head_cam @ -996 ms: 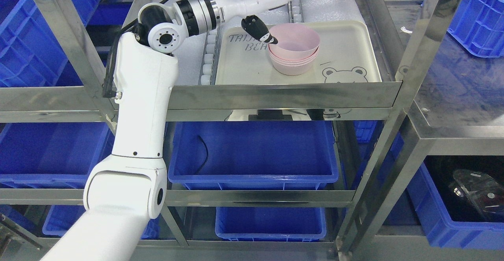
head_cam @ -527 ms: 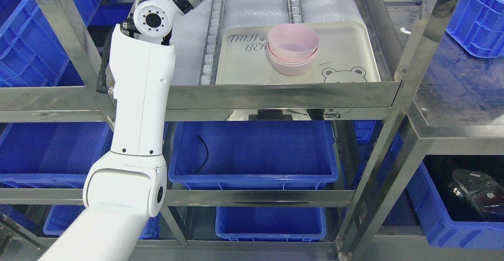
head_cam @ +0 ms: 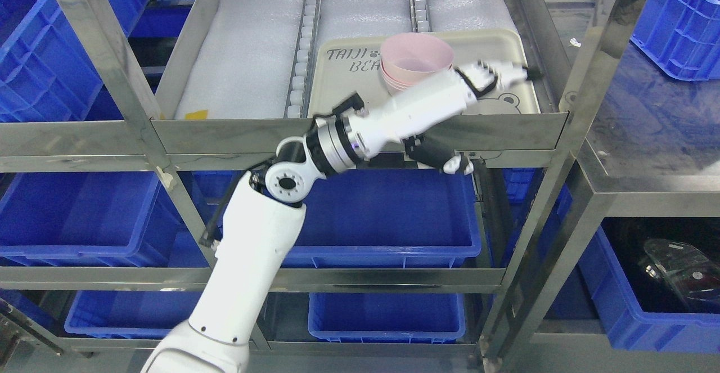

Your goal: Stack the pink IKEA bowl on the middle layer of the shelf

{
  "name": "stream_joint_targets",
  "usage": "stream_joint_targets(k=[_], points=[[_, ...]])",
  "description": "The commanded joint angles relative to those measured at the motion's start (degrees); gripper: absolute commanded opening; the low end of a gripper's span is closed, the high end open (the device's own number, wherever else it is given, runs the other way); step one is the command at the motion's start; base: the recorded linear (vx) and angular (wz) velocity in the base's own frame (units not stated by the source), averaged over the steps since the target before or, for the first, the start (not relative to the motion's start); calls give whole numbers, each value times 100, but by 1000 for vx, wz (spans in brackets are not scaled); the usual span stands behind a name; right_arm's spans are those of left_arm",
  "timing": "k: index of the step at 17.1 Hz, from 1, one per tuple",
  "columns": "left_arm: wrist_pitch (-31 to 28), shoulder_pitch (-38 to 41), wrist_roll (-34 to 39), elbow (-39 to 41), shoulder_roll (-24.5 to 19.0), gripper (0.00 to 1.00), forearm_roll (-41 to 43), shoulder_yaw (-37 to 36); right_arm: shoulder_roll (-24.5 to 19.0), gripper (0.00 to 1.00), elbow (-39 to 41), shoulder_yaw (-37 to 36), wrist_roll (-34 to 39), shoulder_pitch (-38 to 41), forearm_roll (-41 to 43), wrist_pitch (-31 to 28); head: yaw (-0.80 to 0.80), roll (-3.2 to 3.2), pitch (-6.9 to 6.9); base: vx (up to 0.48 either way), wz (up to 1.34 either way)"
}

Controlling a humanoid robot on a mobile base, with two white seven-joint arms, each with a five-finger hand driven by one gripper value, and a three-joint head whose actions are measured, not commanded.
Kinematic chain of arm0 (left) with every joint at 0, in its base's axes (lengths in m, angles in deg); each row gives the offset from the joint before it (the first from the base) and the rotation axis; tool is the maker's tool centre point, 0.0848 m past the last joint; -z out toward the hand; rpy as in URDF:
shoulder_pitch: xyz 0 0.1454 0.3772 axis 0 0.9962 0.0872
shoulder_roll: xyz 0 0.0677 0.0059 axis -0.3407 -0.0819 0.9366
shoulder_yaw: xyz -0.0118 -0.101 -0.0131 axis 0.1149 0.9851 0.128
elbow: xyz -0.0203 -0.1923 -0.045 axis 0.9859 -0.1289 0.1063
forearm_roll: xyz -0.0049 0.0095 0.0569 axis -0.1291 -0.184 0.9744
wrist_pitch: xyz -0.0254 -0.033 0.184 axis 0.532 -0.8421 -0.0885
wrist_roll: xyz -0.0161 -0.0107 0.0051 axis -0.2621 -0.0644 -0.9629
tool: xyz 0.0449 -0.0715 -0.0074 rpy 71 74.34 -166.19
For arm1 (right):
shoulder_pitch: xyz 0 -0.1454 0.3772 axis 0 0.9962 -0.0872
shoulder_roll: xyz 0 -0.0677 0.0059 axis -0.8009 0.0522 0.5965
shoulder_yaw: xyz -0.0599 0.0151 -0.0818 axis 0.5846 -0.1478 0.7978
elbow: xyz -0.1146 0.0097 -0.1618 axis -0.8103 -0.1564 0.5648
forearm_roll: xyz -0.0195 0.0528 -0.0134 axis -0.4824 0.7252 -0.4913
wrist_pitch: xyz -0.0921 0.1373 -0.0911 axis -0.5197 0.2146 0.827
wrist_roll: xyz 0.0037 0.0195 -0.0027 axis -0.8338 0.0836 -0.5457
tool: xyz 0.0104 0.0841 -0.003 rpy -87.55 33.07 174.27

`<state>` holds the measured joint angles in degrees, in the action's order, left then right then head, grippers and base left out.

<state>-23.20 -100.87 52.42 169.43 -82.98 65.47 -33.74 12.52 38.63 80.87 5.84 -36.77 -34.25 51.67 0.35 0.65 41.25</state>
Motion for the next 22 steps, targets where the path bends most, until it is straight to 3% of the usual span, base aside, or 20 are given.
stream_joint_targets(k=[1, 4, 7, 8, 10, 13, 16, 19, 22], points=[[501, 2065, -263, 912, -99, 98, -95, -1051, 100, 100, 100, 0, -4, 17, -2, -4, 0, 0, 0, -12, -43], [501, 3497, -71, 387, -99, 99, -130, -623, 100, 100, 100, 0, -4, 17, -2, -4, 0, 0, 0, 0, 0], [501, 4412, 114, -168, -99, 100, -453, -15, 100, 100, 100, 0, -4, 17, -2, -4, 0, 0, 0, 0, 0], [501, 4502, 297, -248, -99, 100, -673, 82, 100, 100, 100, 0, -4, 25, -2, -4, 0, 0, 0, 0, 0], [501, 4529, 1418, -319, -99, 100, -999, 467, 100, 100, 100, 0, -4, 26, -2, -4, 0, 0, 0, 0, 17], [-139, 4398, 2555, -258, -99, 100, -1071, 978, 100, 100, 100, 0, -4, 25, -2, -4, 0, 0, 0, 0, 5], [-1271, 4336, 2970, 276, -99, 100, -1236, 1382, 100, 100, 100, 0, -4, 17, -2, -4, 0, 0, 0, 0, 0], [-1975, 4345, 3416, 892, -99, 100, -1405, 1542, 100, 100, 100, 0, -4, 26, -2, -4, 0, 0, 0, 0, 0], [-2101, 4432, 4140, 894, -99, 100, -1405, 1481, 100, 100, 100, 0, -4, 17, -2, -4, 0, 0, 0, 0, 0]])
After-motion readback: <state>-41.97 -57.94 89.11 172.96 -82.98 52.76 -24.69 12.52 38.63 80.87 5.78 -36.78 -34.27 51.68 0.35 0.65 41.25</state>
